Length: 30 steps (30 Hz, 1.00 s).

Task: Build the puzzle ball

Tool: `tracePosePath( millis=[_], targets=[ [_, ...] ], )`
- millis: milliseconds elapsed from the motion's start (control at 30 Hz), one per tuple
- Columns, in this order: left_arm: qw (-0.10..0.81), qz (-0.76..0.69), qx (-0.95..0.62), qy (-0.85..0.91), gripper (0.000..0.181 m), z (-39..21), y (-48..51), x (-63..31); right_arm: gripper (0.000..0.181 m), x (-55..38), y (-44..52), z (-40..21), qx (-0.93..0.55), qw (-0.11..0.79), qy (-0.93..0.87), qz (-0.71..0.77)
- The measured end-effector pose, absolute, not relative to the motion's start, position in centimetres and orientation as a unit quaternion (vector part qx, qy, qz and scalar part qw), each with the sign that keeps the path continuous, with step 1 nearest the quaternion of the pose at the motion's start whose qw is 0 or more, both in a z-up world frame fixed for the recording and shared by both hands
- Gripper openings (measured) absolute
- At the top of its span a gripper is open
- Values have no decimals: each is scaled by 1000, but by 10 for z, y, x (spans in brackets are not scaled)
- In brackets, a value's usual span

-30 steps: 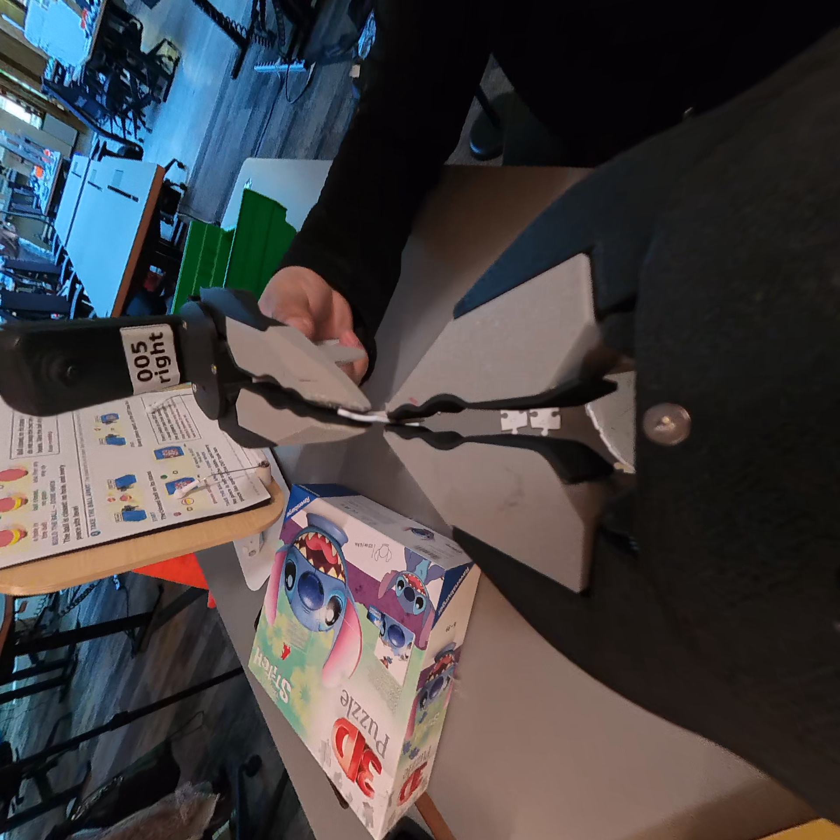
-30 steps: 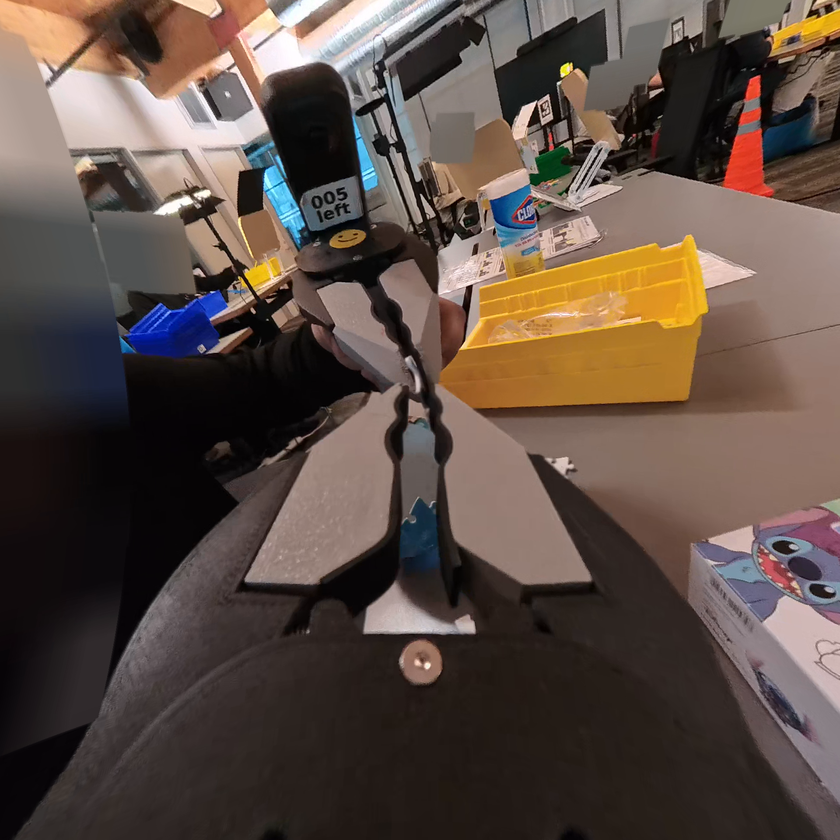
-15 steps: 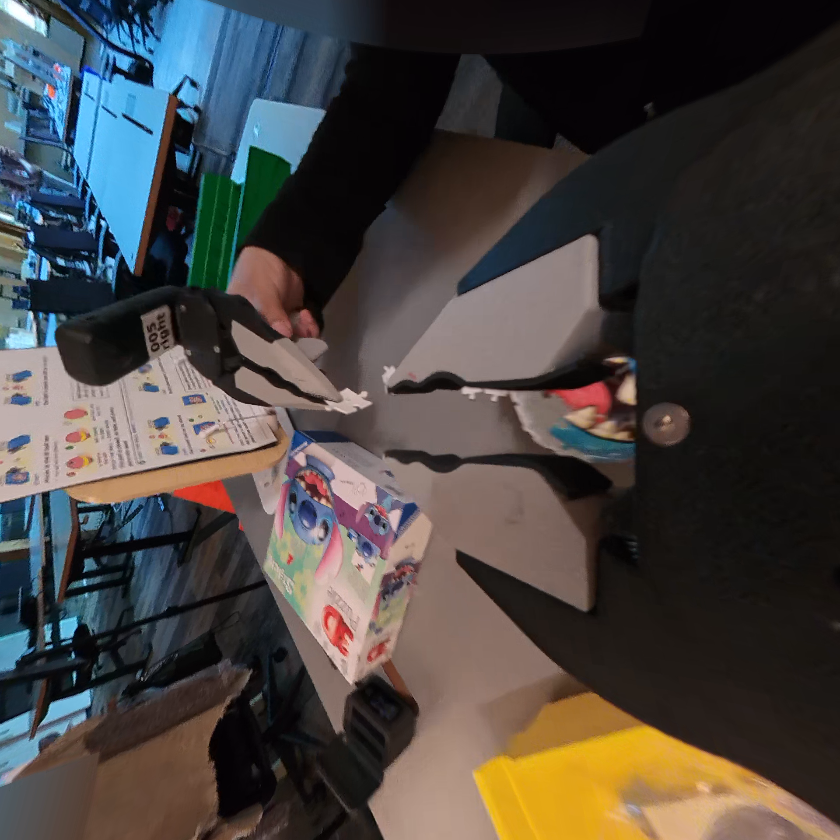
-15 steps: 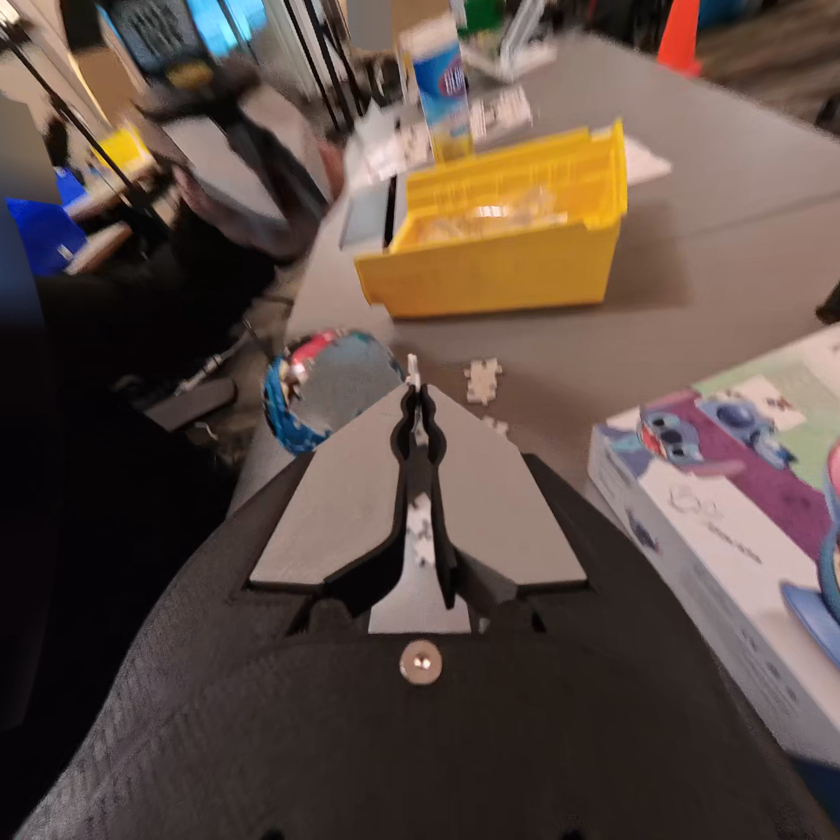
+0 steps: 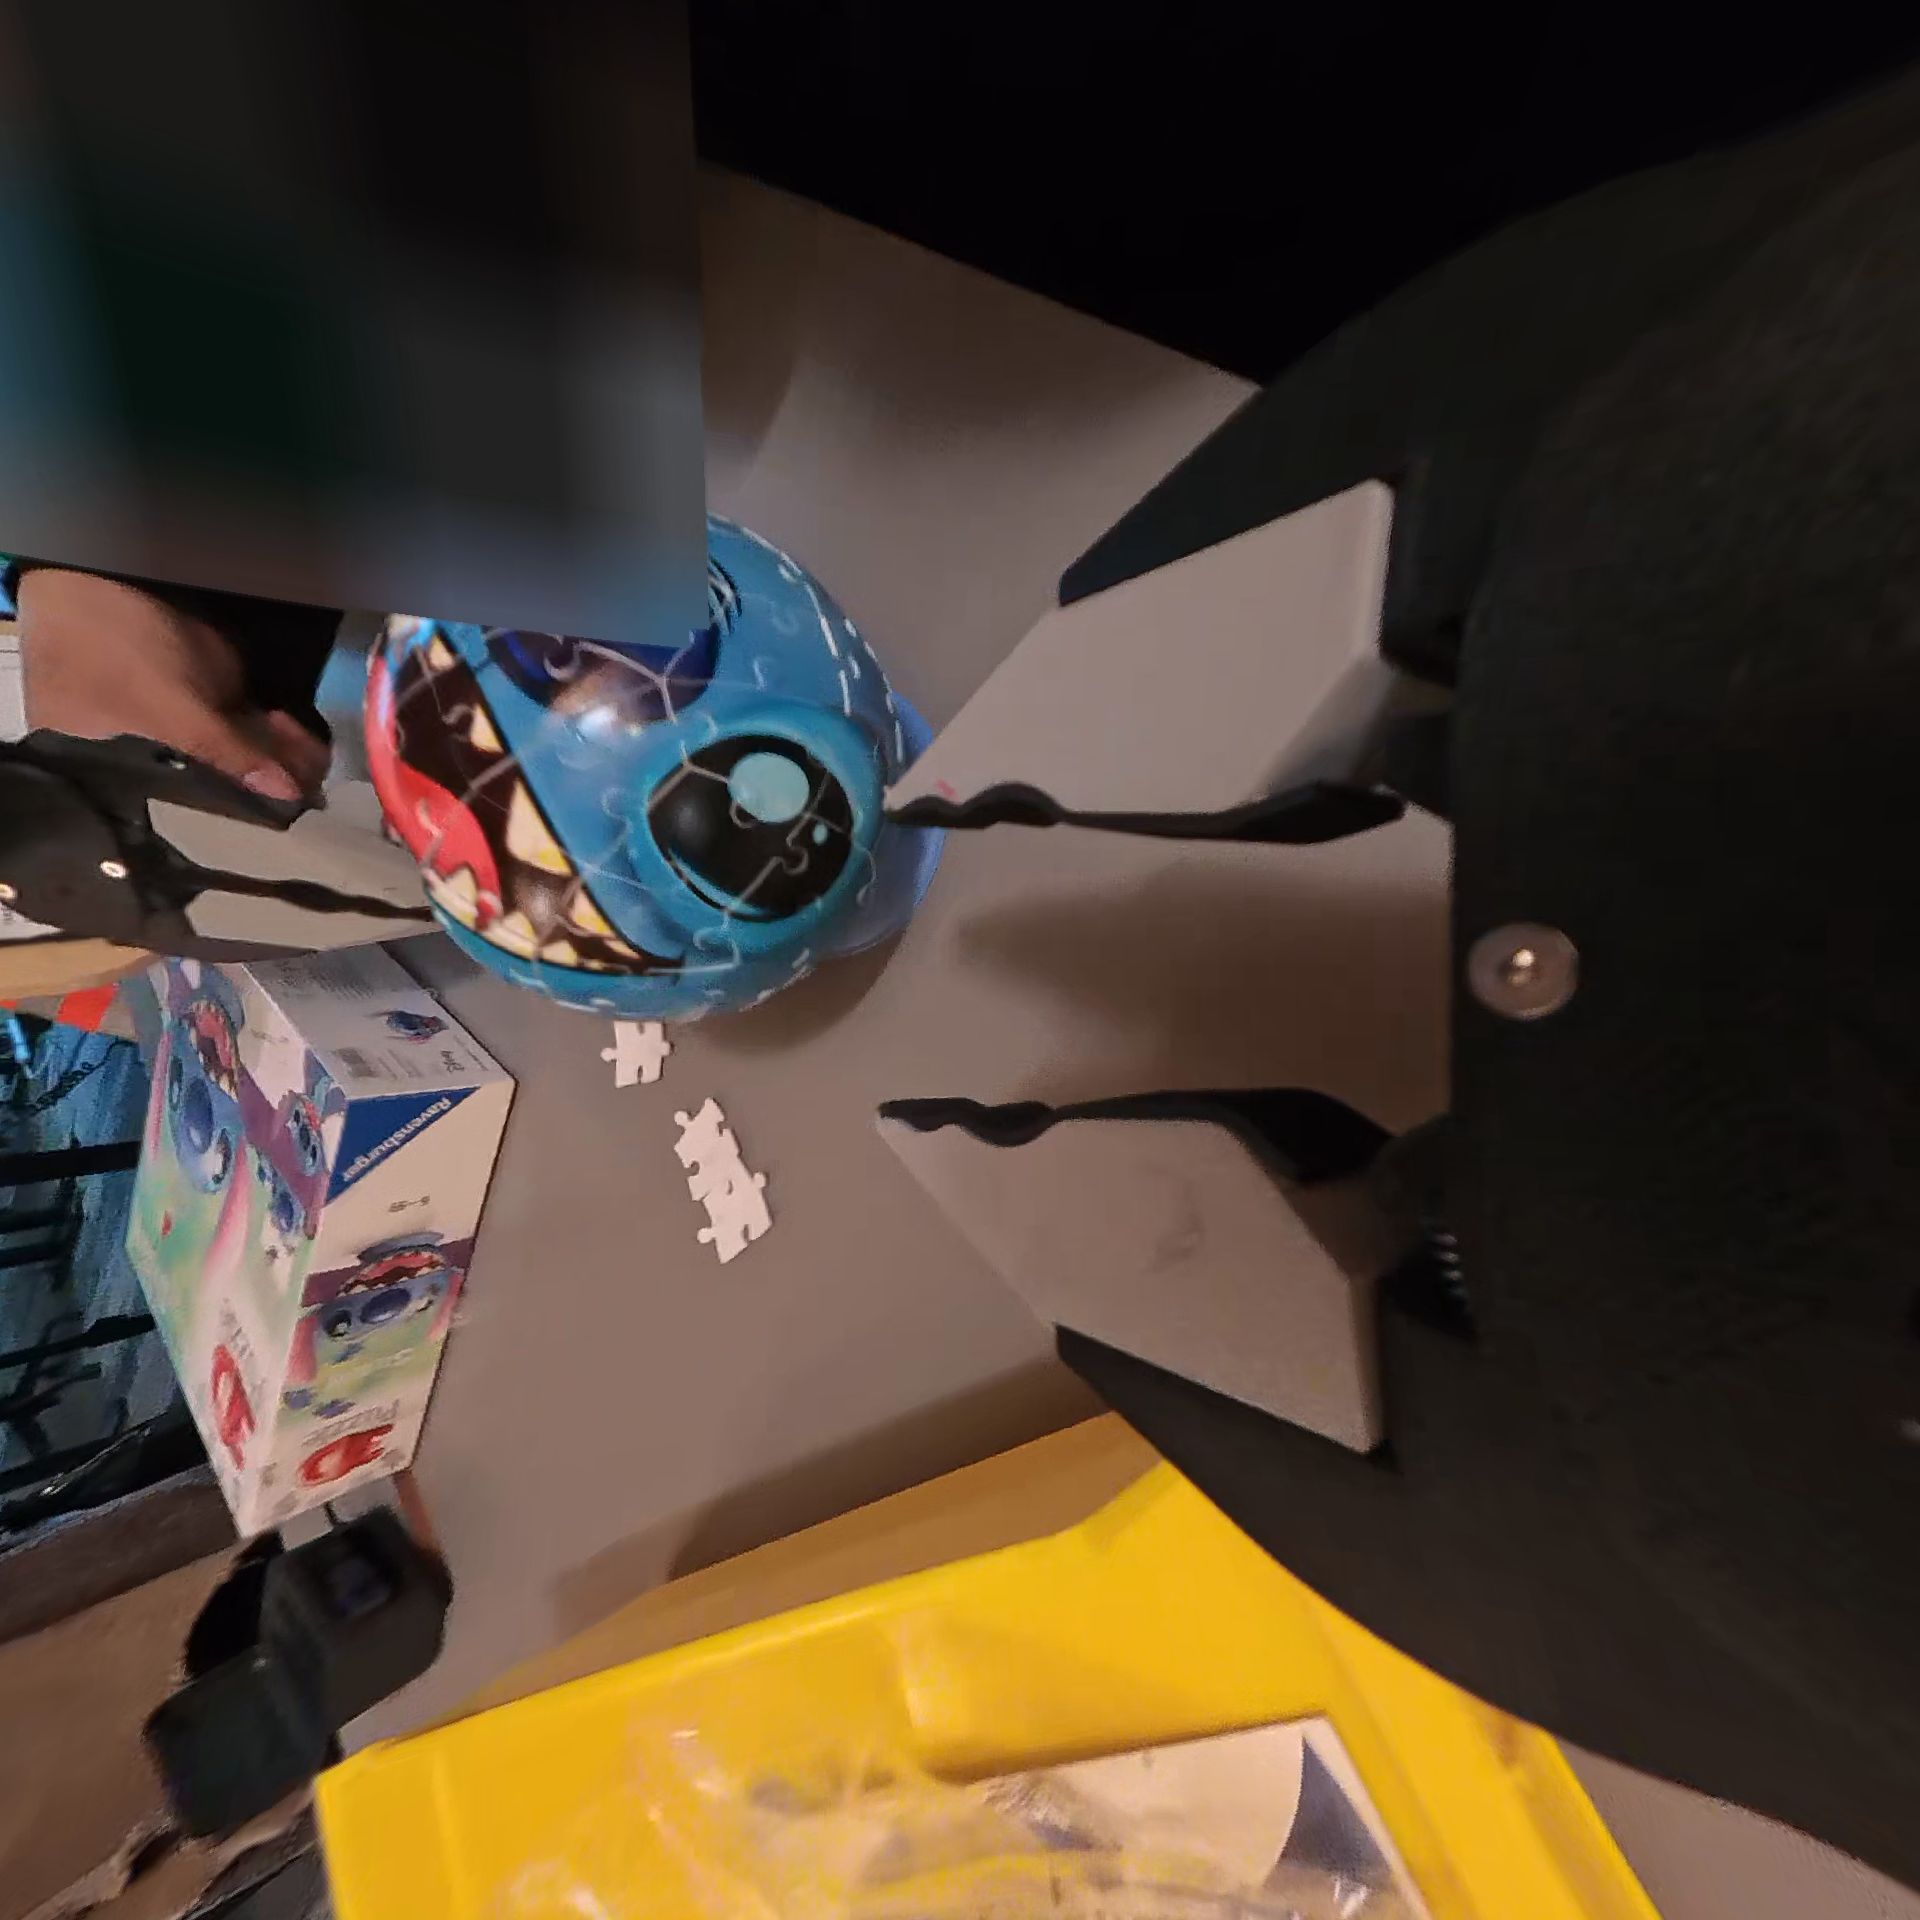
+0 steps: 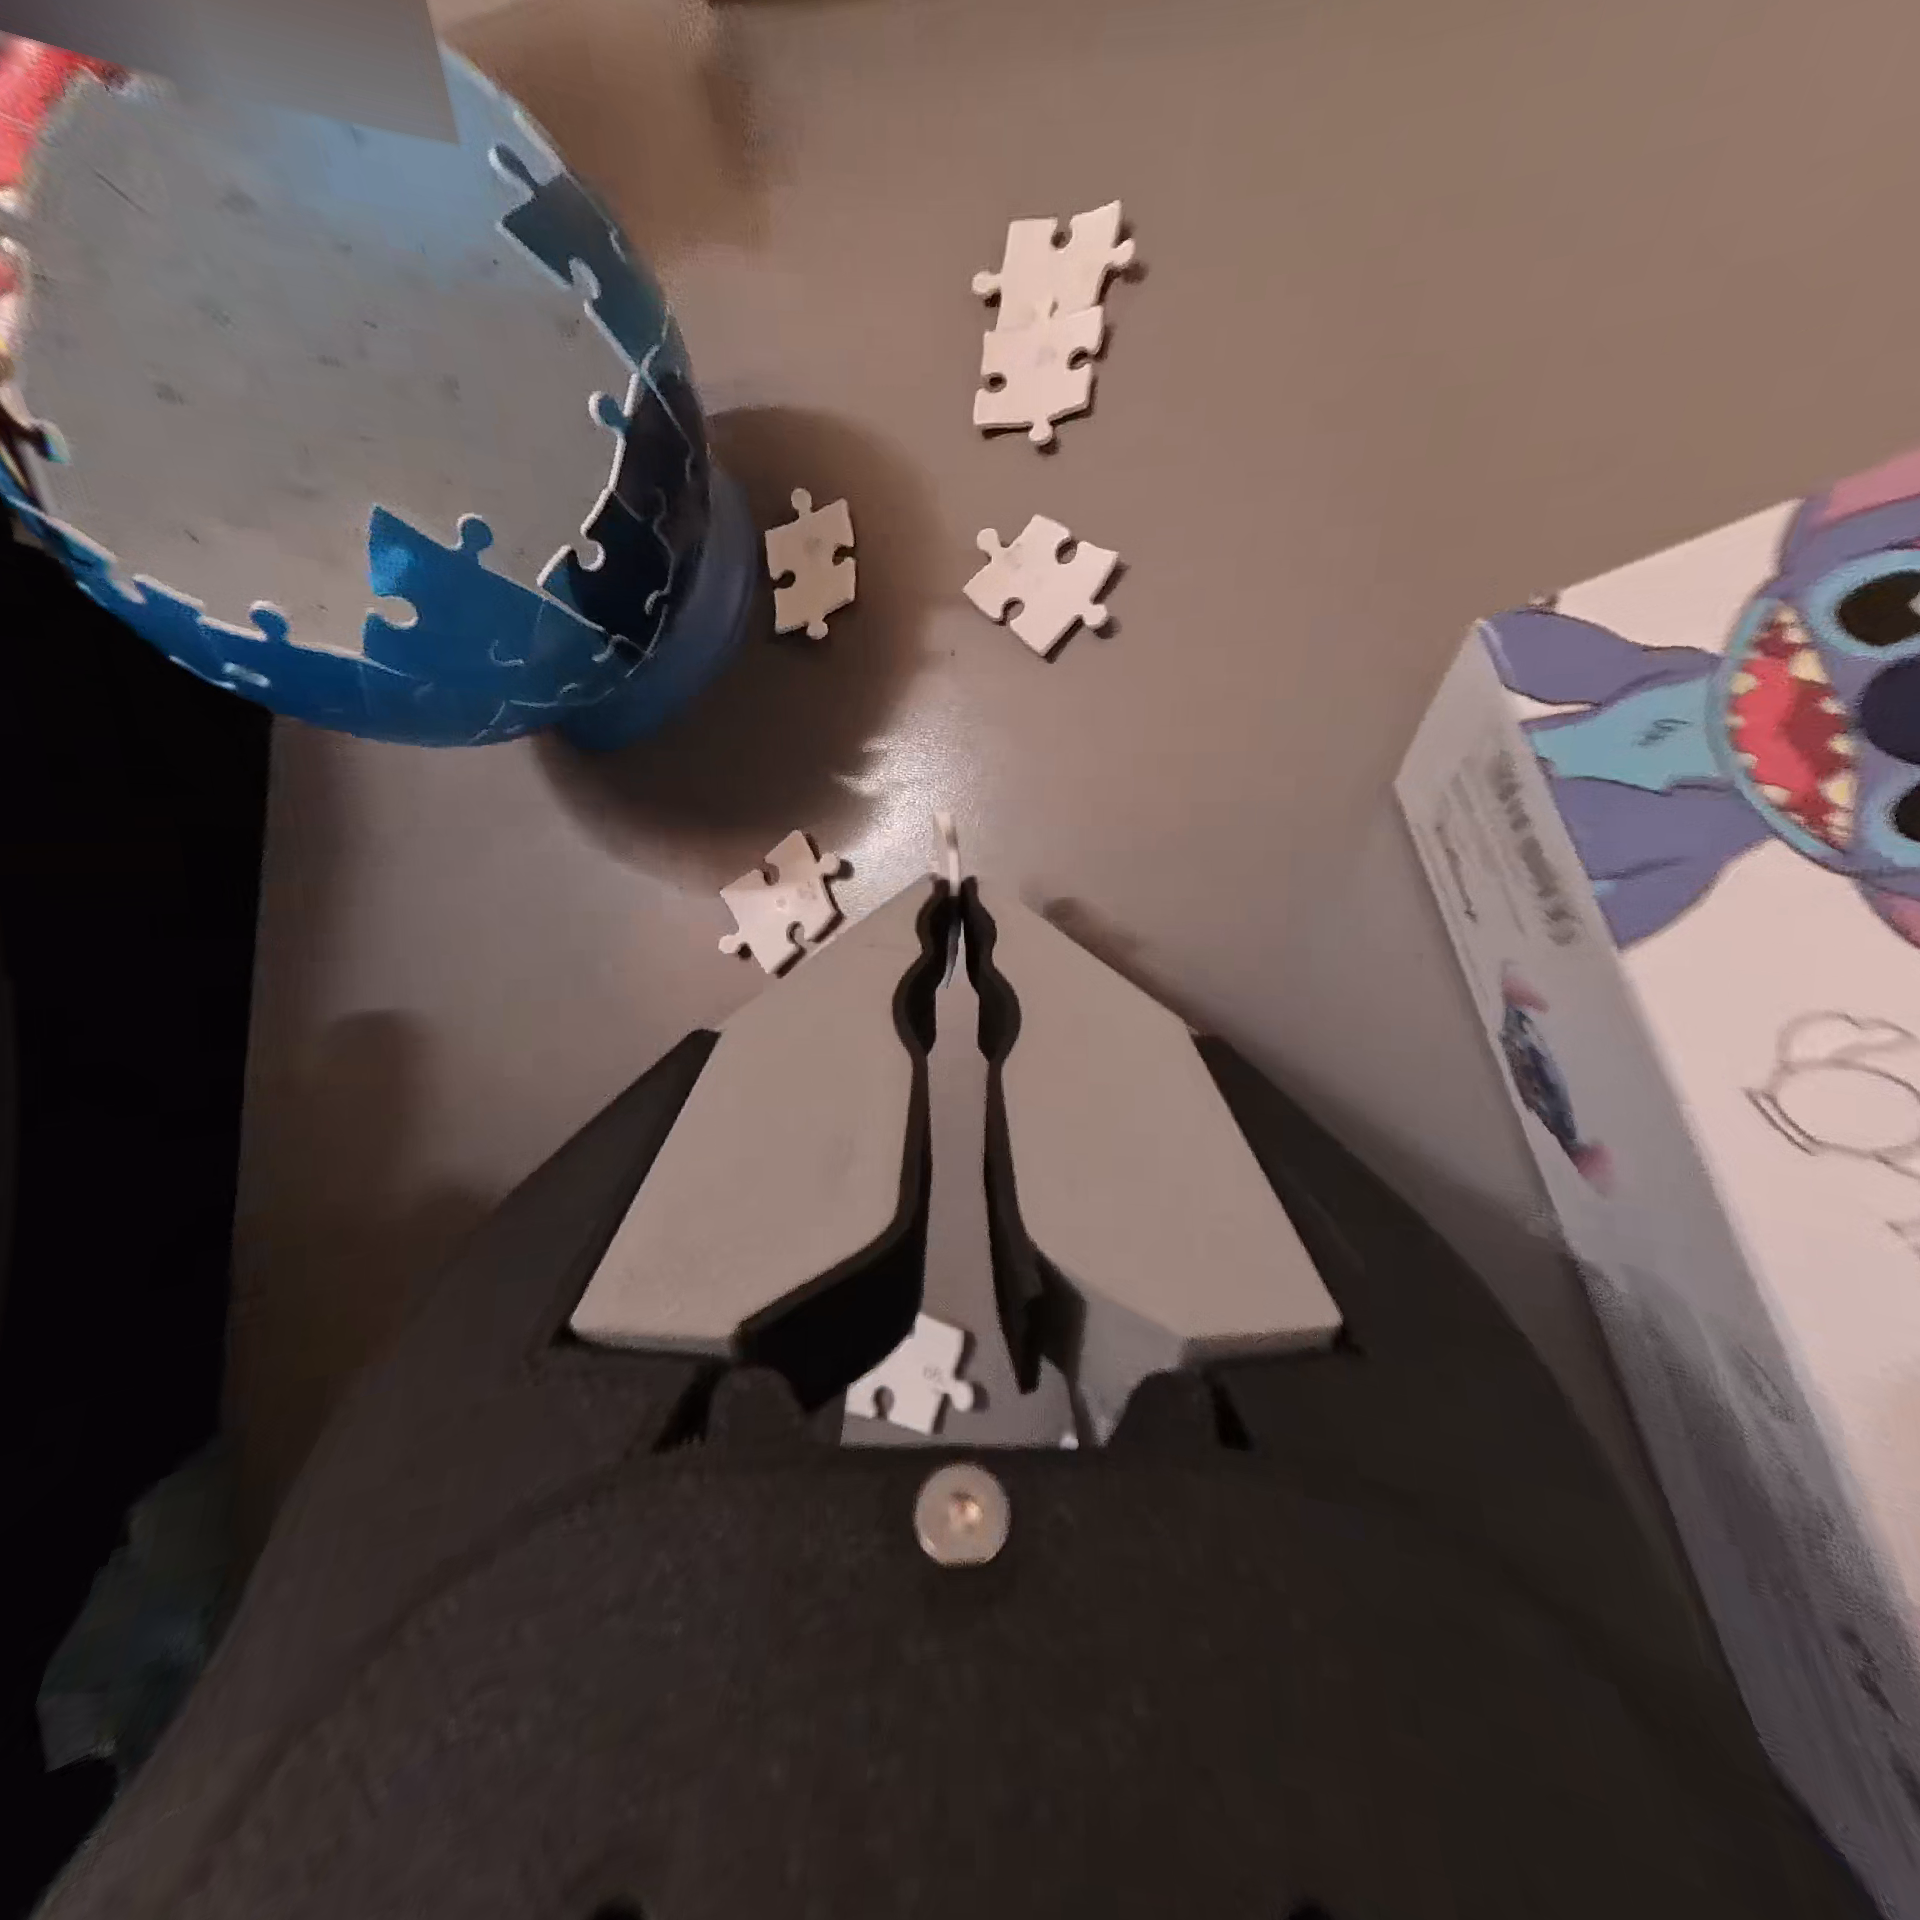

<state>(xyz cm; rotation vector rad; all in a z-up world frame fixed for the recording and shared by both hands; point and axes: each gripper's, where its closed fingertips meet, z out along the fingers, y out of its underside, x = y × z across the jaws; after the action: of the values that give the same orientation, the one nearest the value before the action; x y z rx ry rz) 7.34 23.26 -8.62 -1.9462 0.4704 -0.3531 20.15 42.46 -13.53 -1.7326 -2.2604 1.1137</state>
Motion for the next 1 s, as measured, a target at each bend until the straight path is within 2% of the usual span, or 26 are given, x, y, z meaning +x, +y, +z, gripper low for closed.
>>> tracePosePath(
  millis=[200,333,600,667,733,1000],
  targets=[
    [527,-207,-808,165,53,-98,235,62,2,199,422,-158,-558,31,-756,339],
    [527,-205,-805,179,56,-100,236,61,13,197,427,-160,-559,42,-756,337],
    [556,-186,-793,165,51,-99,228,56,18,197,424,-116,-532,103,-733,411],
    [565,-183,-789,158,49,-100,226,58,28,190,409,-104,-502,118,-726,455],
    [560,-187,-791,160,49,-105,224,63,30,184,388,-106,-478,106,-735,469],
    [577,-152,-782,180,45,-102,216,68,30,161,358,-152,-407,162,-825,356]
  ],
)
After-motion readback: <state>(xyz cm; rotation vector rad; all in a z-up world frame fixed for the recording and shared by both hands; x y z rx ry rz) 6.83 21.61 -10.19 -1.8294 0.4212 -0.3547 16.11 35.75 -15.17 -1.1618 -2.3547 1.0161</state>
